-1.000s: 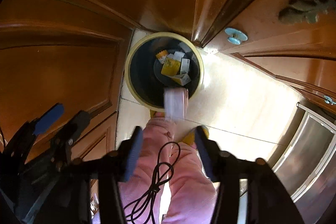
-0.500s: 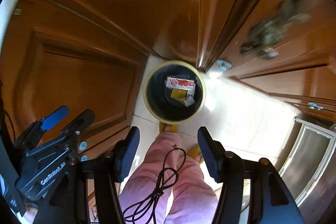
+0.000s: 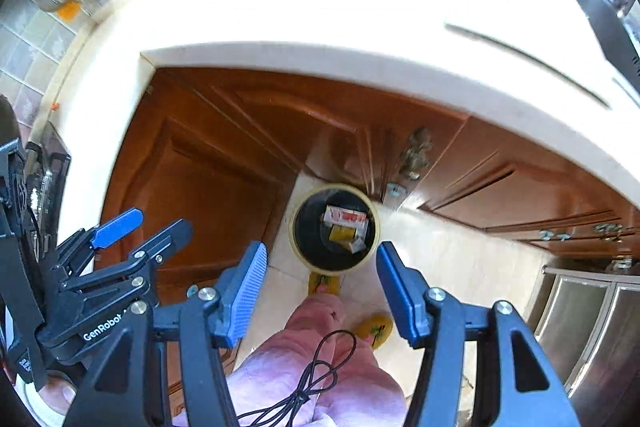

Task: Collect trash
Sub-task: 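Move both tools back up to the counter, then grasp the green-and-white packet with the left tool while the right grasps the clear plastic container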

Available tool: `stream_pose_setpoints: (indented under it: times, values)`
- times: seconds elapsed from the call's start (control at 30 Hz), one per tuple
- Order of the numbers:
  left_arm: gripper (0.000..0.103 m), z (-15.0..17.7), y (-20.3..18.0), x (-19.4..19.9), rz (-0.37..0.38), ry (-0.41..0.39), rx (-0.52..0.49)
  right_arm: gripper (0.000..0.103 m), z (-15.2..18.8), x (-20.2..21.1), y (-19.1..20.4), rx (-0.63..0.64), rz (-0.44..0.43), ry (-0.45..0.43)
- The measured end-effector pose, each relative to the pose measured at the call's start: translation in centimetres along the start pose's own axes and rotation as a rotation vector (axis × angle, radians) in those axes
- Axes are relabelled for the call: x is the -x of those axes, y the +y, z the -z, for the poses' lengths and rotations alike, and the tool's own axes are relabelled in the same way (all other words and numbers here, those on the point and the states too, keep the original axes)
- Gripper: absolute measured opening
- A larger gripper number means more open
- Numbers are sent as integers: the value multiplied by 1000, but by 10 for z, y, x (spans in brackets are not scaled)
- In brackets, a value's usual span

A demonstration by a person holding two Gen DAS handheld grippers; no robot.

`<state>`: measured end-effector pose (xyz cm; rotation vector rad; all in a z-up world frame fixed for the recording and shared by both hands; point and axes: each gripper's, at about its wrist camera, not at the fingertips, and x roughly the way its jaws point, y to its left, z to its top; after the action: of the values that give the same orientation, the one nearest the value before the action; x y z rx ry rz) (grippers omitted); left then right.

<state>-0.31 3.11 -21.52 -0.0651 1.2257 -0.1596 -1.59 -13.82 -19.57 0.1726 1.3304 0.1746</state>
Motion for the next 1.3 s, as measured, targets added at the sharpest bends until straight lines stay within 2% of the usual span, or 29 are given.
stream_pose_setpoints:
  times: [0.17, 0.4, 0.57, 0.73, 0.87, 1.03, 1.3]
  values:
    - [80, -22, -23, 35, -10, -68, -53, 58, -14, 30, -2, 7, -3, -62]
    - [83, -85, -39, 66, -24, -171, -84, 58, -48, 59, -17, -25, -7, -139]
    - [83, -133, -40, 66, -27, -218, -104, 58, -88, 78, -23, -44, -14, -175]
    - [83, -185, -31, 52, -12, -230, -117, 58, -136, 86, -25, -86, -35, -218]
    - [83, -213, -17, 34, -15, -254, -116, 58, -180, 75, -24, -149, -57, -238]
    - [83, -251, 0, 2, -24, -261, -130, 58, -229, 43, -31, -292, -153, -223]
    - [83, -287, 15, -43, -50, -219, -92, 58, -300, -14, -31, -372, -232, -177]
